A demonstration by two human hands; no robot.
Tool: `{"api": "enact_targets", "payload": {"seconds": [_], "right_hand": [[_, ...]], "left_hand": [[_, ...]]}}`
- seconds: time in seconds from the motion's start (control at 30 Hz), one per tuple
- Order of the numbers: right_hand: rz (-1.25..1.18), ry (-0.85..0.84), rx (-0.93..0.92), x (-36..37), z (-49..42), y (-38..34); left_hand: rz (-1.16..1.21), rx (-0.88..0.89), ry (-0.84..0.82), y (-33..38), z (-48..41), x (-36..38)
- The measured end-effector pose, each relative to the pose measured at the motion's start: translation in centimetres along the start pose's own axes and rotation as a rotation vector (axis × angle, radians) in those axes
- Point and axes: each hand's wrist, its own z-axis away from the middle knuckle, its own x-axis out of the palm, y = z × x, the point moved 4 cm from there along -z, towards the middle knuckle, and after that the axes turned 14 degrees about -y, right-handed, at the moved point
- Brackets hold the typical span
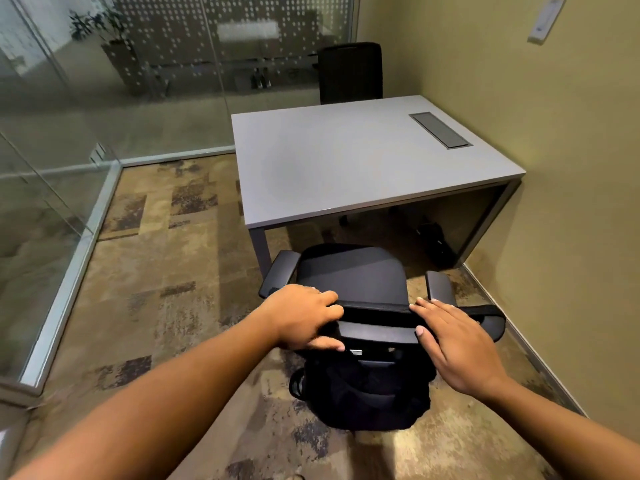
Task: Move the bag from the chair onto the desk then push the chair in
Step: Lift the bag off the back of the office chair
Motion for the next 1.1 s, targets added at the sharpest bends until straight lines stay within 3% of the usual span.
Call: {"api": "enact_targets", "payload": {"seconds": [0.23, 0.53, 0.73, 0.93, 1.1], "right_hand": [[-0.066, -0.018, -0.018, -0.7, -0.1, -0.1], [-0.085, -0.064, -0.001, -0.9, 0.2, -1.3], [-0.077, -0.101, 0.029, -0.3, 0.1, -2.8], [-0.049, -0.173, 0.004, 0.3, -0.3, -5.7], [0.184, -0.316, -0.208, -1.6, -2.1, -7.2]], "left_hand": [[-0.089, 0.003, 0.003, -3.6, 3.1, 1.4], [-0.025, -0.218, 0.258, -4.6, 8.5, 4.3], [0.291, -0.501, 0.044, -4.8, 9.8, 8.0], [0.548, -0.513, 0.093, 0.1, 10.1, 9.3], [0.642, -0.465, 0.079, 2.7, 10.2, 9.0]]}}
